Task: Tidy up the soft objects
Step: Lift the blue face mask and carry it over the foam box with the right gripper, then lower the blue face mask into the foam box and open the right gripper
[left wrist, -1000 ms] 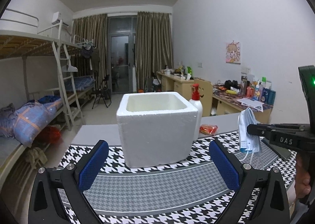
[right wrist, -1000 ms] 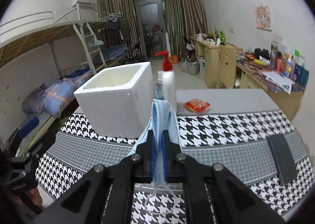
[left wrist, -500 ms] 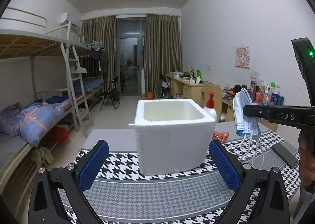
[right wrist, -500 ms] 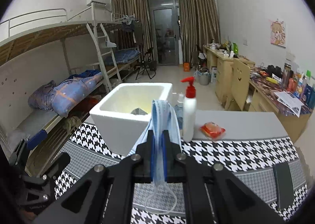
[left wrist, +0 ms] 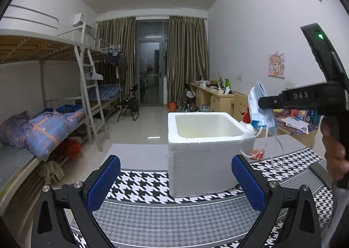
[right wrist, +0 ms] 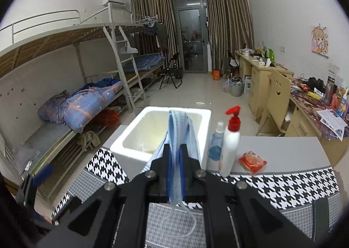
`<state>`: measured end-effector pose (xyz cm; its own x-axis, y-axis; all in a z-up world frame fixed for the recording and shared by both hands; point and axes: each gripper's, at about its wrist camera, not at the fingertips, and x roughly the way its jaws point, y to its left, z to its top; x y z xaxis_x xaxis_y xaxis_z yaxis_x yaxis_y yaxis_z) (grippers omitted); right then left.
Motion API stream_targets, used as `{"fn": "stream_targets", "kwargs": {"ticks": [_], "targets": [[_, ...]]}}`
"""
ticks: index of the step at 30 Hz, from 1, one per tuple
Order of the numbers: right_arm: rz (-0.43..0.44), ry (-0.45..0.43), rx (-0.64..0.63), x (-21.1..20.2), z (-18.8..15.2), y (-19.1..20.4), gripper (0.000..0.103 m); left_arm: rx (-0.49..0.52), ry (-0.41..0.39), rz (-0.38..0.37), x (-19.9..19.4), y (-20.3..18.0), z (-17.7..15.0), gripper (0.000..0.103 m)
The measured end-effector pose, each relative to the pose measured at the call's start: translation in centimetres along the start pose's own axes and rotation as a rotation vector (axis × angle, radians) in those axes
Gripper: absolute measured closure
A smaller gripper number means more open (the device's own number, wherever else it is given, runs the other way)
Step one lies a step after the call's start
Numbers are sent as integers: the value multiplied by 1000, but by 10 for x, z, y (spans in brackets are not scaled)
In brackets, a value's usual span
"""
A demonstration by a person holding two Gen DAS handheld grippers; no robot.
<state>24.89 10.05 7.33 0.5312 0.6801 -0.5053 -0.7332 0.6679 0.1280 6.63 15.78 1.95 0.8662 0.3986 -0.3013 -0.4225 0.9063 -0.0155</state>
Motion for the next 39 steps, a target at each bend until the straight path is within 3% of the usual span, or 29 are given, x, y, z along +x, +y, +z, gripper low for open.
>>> {"fn": "stream_targets", "kwargs": {"ticks": [19,34,36,38,39], "targets": [[3,93,3,68,32,16,93,-22,26,40,4,18,-2,1],[-69,197,-30,122,34,23,92,-58,41,59,9,35,-7,1],[-75,208,-48,125,33,25,80,-64,41,64,10,39,-6,1],[-84,233,-44,128,32,24,48,-61,41,63,11,40,-5,1],[-86,229,-36,128,32,23,42,-59,42,62,11,40,-6,1]]}}
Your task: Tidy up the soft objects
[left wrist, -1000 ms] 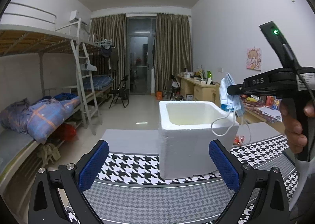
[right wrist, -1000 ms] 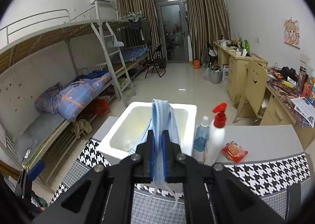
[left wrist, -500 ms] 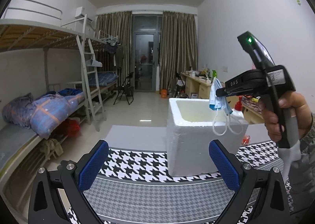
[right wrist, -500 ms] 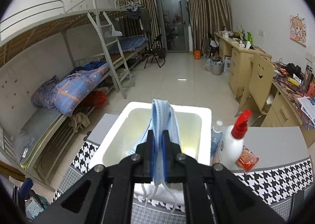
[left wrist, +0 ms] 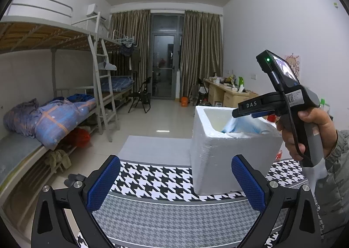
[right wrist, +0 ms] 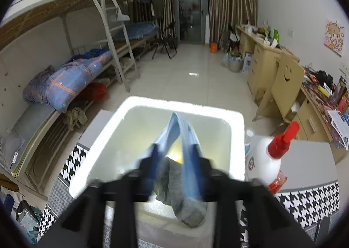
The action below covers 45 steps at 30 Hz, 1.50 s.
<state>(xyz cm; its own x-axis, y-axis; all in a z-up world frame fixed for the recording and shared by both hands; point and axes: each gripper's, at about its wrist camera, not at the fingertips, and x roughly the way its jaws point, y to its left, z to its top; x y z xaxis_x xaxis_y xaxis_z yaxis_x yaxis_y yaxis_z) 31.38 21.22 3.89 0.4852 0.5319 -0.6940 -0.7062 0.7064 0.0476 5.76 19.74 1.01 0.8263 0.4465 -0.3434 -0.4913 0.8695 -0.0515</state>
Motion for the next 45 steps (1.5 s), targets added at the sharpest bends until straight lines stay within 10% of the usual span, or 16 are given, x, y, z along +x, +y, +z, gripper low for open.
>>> {"fn": "stream_targets", "kwargs": {"ticks": [26,45], "targets": [[4,-259,19,-126,-58,-5,7,22,-45,-31,-53,-18,3,1],[-63,-362,7,-203,-121,3,3,34,-118,-50,-108,-30,-2,1]]}}
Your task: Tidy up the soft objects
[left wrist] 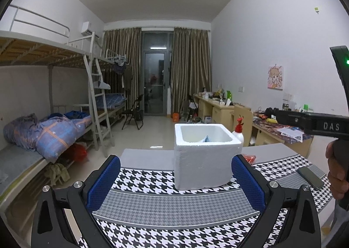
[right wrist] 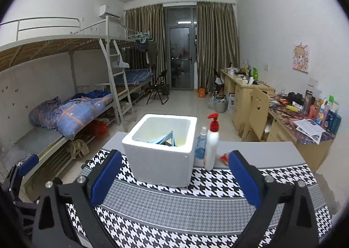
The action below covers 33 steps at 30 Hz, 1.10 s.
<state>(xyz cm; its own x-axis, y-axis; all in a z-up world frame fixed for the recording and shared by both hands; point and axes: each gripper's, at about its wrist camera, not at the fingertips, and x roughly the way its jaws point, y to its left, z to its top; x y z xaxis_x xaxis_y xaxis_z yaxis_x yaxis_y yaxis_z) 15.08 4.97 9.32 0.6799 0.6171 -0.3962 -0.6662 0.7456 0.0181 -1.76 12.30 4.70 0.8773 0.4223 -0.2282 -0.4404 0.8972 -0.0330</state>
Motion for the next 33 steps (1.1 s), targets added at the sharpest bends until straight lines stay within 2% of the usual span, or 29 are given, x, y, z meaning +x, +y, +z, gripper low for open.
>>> {"fn": "stream_targets", "kwargs": {"ticks": [7,12,15,20,29,33], "targets": [[-10,-52,-13,-26,-21,5,1,5,-16,-23,-11,-5,-5,1],[-70,-116,-42,-46,-45,9,1,-4,-26,-29,-20,-3,-11,1],[-76,-134,-50,-53,-57,9,1,-9,-27,-38,-23,-4,-16,1],[-60,-164,23,-62,-75,2,1,-23,-31,-53,-30,-6,-28,1],[-64,-215,-7,-68,-108,7,1,-9,-49,-32,-38,-15,-42,1],[-96,-236,-39,-68,-115,13,1,-10,-49,-43,-41,-16,-44,1]]}}
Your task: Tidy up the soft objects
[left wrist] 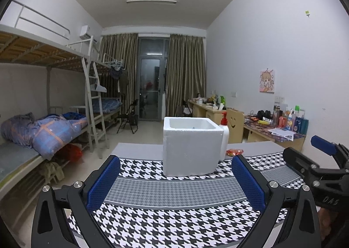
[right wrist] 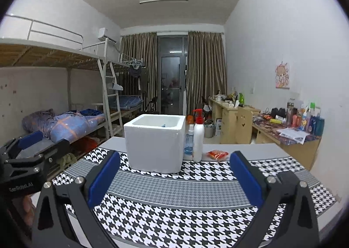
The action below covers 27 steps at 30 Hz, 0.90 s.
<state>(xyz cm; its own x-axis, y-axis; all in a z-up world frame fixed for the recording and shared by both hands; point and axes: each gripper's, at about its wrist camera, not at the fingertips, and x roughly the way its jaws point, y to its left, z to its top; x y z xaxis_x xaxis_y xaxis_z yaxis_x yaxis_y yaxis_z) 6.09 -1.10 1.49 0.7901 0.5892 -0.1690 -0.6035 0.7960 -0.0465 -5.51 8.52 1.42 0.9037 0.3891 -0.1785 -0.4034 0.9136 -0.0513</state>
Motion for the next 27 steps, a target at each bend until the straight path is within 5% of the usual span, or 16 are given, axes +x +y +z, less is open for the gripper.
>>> {"fn": "stream_targets", "kwargs": {"ticks": [27], "targets": [[-66,2,50,-15,-36,-3,1,16,13,-32,-9,-5,-22,1]]}}
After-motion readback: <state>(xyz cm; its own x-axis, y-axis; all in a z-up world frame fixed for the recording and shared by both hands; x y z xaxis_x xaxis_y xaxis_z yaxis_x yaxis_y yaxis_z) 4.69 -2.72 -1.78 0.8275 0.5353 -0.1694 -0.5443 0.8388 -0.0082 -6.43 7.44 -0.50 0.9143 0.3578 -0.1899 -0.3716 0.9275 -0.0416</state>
